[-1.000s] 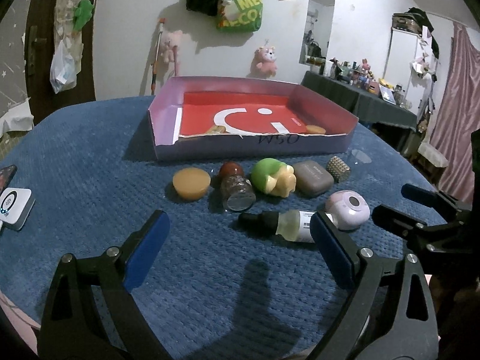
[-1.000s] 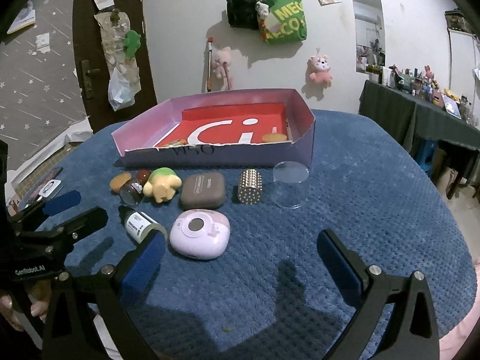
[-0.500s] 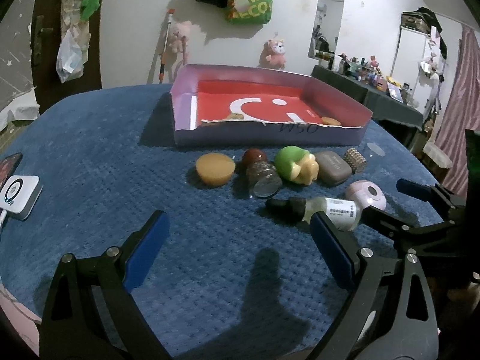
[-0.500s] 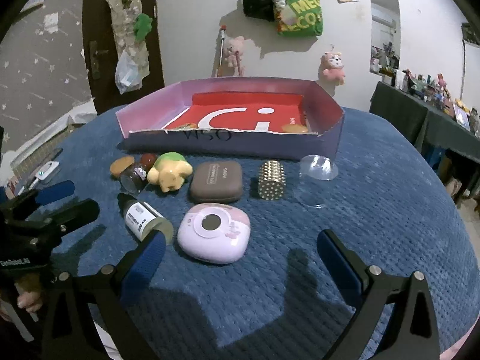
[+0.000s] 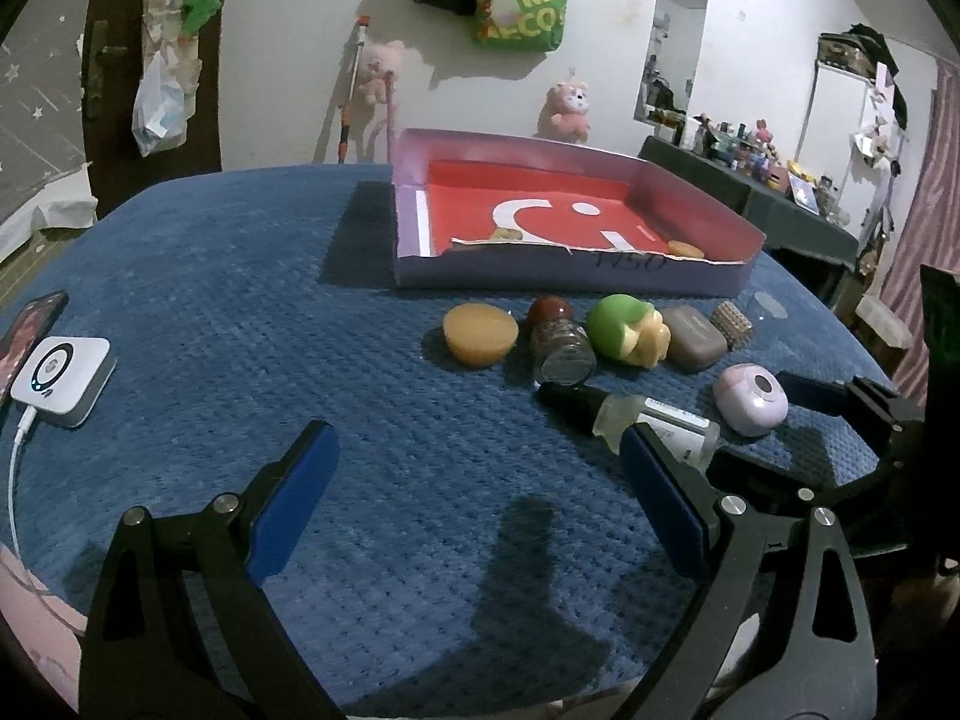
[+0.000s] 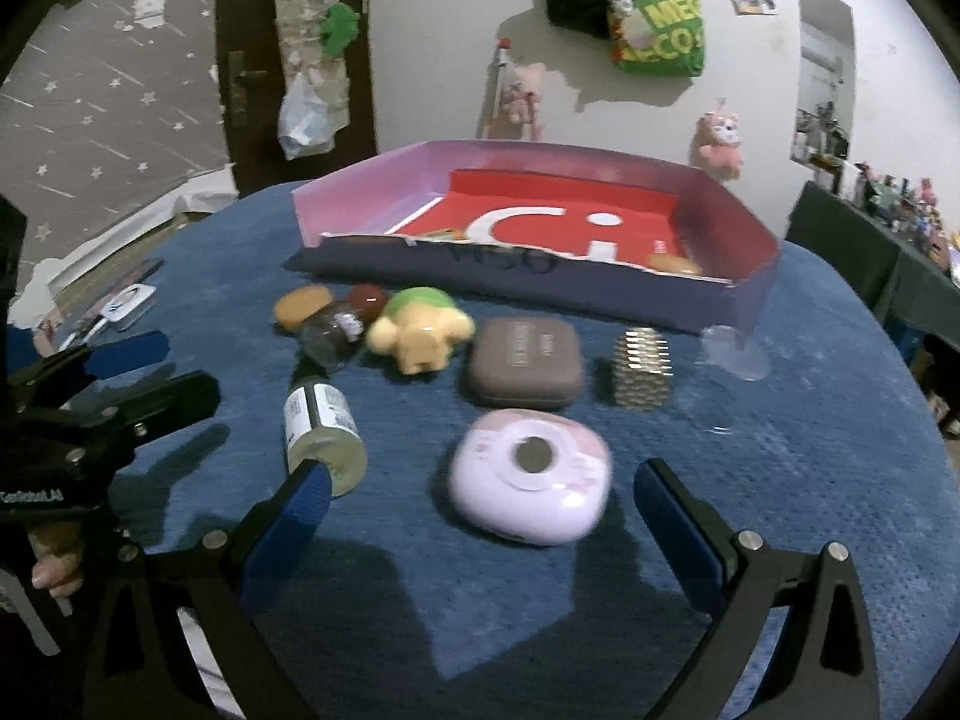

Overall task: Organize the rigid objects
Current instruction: 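Move both tools back out of the box toward the remaining items, then grasp the clear dropper bottle with the left tool while the right tool grasps the pink-white round gadget, then carry the dropper bottle and the round gadget with both tools into the box, then open both tools to set the bottle and gadget down in the box, then withdraw both tools from the box toward the remaining table items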

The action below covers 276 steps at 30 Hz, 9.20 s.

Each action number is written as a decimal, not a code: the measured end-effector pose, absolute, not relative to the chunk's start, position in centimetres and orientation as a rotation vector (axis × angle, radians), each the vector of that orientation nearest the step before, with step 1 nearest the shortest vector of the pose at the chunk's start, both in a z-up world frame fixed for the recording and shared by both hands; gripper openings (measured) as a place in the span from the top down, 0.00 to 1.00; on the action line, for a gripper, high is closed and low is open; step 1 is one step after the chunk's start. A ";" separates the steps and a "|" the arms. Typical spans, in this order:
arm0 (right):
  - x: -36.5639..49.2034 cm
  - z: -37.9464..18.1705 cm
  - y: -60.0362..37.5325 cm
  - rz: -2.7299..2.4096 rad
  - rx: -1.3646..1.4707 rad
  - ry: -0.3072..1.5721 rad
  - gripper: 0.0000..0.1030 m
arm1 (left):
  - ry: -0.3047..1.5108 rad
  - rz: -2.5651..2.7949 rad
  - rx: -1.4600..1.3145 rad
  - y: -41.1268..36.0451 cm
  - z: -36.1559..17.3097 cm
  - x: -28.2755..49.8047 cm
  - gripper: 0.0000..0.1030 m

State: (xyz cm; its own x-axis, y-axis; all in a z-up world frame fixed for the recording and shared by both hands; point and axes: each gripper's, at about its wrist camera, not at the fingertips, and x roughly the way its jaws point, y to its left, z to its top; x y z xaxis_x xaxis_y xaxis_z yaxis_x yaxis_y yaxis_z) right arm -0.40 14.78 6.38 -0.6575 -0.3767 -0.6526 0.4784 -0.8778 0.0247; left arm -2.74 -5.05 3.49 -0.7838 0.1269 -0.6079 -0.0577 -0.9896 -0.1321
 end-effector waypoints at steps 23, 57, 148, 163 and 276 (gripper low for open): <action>-2.2 5.7 18.1 -2.648 1.055 0.211 0.00 | -0.148 2.738 -1.005 -0.5 3.5 -4.5 0.07; -2.3 6.3 19.9 -2.542 1.007 0.103 0.00 | -0.176 2.712 -1.192 -2.8 3.0 -4.7 0.07; -17.6 13.0 15.1 -2.259 1.038 0.337 0.46 | 0.151 2.334 -1.327 3.0 8.2 -24.5 0.74; -21.6 9.4 13.9 -2.078 1.201 0.476 0.46 | 0.290 2.196 -1.492 4.4 5.2 -28.2 0.74; -0.6 10.6 20.8 -2.656 0.829 0.060 0.13 | -0.025 2.885 -0.685 -1.4 10.5 -3.2 0.27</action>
